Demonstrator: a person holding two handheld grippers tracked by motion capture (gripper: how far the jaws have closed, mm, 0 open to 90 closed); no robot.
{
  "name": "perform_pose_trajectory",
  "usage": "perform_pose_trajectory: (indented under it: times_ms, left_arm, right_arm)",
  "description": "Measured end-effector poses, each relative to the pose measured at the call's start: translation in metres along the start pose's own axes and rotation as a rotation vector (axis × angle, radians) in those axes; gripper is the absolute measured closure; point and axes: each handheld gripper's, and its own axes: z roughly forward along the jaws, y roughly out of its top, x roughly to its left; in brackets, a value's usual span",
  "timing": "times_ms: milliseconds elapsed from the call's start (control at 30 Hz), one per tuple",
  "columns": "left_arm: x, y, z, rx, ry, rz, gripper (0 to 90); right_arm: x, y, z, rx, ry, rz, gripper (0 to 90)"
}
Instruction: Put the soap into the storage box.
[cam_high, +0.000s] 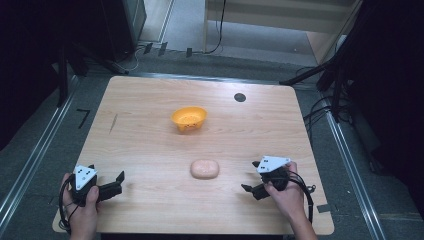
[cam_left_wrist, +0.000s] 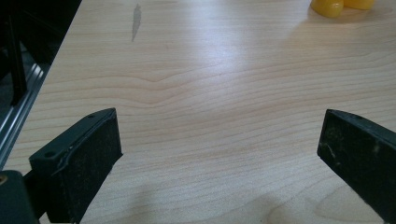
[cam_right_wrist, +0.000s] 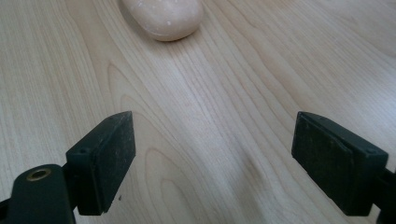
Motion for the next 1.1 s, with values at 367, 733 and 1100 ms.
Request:
perform_pose_trajectory:
  times_ms: [367, 733, 1100]
  left_arm:
    - [0.000, 0.000, 0.000, 0.002, 0.000, 0.001, 0.0]
    - [0.001, 0.000, 0.000, -0.002, -0.008, -0.003, 0.0]
    - [0.001, 0.000, 0.000, -0.001, -0.008, -0.001, 0.0]
  right_arm:
    - [0.003, 0.017, 0.014, 0.027, 0.033, -0.035, 14.3]
    - [0.010, 0.040, 0.034, 0.069, 0.068, -0.101, 14.7]
    - [0.013, 0.054, 0.048, 0.094, 0.097, -0.132, 15.5]
